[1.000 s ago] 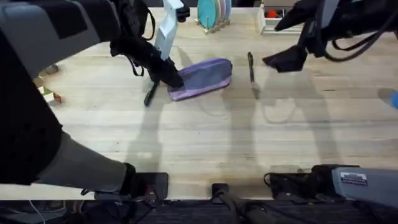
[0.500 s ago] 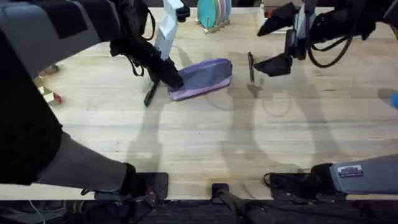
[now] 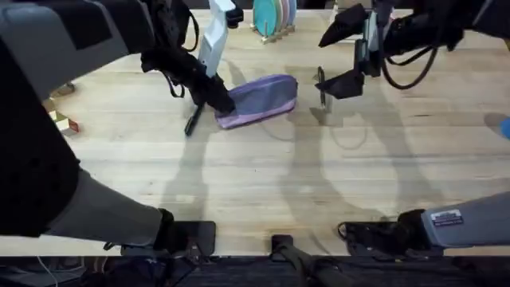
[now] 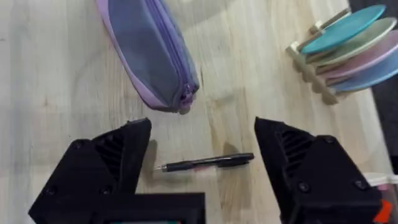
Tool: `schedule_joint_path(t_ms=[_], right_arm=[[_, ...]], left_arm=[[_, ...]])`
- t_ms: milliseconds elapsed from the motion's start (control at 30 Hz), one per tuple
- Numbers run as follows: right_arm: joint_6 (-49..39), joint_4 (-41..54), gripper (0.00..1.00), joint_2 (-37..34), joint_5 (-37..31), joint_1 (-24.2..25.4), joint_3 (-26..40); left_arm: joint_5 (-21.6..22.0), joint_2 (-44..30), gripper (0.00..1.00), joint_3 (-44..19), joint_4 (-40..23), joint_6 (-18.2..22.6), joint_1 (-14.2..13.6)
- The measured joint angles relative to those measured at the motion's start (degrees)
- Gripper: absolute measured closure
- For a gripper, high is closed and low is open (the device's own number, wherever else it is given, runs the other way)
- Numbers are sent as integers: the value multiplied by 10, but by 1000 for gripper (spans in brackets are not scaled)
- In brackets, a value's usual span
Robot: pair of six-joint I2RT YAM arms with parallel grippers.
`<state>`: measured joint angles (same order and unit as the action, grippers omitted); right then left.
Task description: Unzip the bag, pick up the pens from the table one at a time and place them inside, then zip the bag closed.
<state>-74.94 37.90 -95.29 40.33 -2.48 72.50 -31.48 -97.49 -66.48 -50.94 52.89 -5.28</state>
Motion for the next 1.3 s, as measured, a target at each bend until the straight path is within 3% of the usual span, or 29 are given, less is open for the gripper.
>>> schedule_joint_path(t_ms=[767, 967, 1100, 1300], right_arm=[[-1, -72, 14, -115, 0, -58, 0], [-1, -83, 227, -119, 0, -69, 1], [-1, -83, 310, -119, 0, -72, 1], [-1, -79, 635, -119, 0, -73, 1]], left_arm=[[0, 0, 957, 0, 0, 0, 0], [0, 0, 957, 0, 0, 0, 0], [0, 0, 957, 0, 0, 0, 0], [2, 0, 957, 0, 2, 0, 0]])
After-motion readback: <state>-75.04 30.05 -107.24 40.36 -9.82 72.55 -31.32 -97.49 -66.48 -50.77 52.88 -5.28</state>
